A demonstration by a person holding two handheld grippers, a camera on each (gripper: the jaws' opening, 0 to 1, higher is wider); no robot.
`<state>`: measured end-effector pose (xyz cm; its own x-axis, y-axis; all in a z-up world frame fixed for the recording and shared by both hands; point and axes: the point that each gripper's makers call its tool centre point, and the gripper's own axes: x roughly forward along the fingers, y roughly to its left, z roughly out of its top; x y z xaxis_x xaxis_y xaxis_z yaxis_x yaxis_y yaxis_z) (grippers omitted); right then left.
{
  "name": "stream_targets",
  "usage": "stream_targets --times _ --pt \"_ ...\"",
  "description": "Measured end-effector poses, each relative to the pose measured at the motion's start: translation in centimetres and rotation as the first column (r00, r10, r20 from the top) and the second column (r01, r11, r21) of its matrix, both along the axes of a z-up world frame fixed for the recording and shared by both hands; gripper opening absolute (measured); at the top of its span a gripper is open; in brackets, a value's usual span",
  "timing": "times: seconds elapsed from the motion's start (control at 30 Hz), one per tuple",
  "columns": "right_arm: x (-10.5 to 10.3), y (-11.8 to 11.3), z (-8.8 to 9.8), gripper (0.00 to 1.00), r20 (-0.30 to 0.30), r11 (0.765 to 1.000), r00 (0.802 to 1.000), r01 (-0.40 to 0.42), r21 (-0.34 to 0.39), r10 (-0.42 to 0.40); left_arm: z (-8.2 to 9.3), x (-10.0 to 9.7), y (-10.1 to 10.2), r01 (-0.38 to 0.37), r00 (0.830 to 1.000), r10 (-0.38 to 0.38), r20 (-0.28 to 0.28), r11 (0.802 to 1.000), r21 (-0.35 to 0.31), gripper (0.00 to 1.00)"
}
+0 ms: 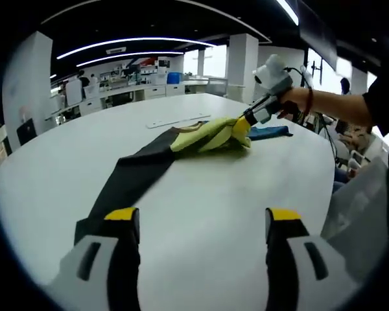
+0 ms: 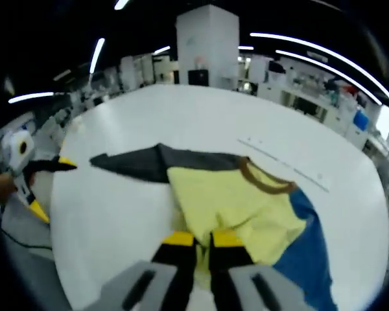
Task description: Fold the garment on the visible template until the final outline fits inside the template.
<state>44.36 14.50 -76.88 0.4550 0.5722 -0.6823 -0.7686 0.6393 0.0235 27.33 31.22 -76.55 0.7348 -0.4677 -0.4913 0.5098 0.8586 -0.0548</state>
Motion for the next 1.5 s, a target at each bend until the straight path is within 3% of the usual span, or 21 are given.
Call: stream_targets --times 0.17,0.47,0.67,0.93,1.23,1.5 --pt "1.9 0.4 1.2 0.02 0.011 0.999 1.000 0.021 0.028 -0.021 0.1 0.1 -0.1 0.002 1.000 -0.002 0.000 1.000 0.001 0.75" --pt "4.4 1.2 1.3 0.03 -0.019 0.997 0.999 0.048 0.057 -0.047 -0.1 0.7 0.0 0.001 1.000 -0.001 -0.008 1.000 -0.003 0.72" --pt "6.3 1.5 0.3 0.03 -0.067 0.992 0.994 0.091 0.085 -0.086 -0.4 1.1 0.1 0.004 1.000 -0.004 -0.018 1.000 -0.001 0.70" --pt "8.9 1.5 -2.3 0.03 -0.085 0.990 0.990 0.119 0.080 -0.113 -0.9 1.9 0.1 0.003 1.000 -0.003 -0.027 1.000 -0.007 0.68" --pt "8.9 1.8 -4.8 0.04 -0.126 0.989 0.984 0.137 0.062 -0.129 -1.4 2.5 -0.2 0.005 0.999 -0.005 -0.051 1.000 -0.004 0.67" --pt "8.6 1.9 -5.8 0.05 -0.140 0.984 0.978 0.165 0.062 -0.155 -1.6 2.8 0.1 -0.011 0.998 0.011 -0.058 1.000 -0.006 0.65"
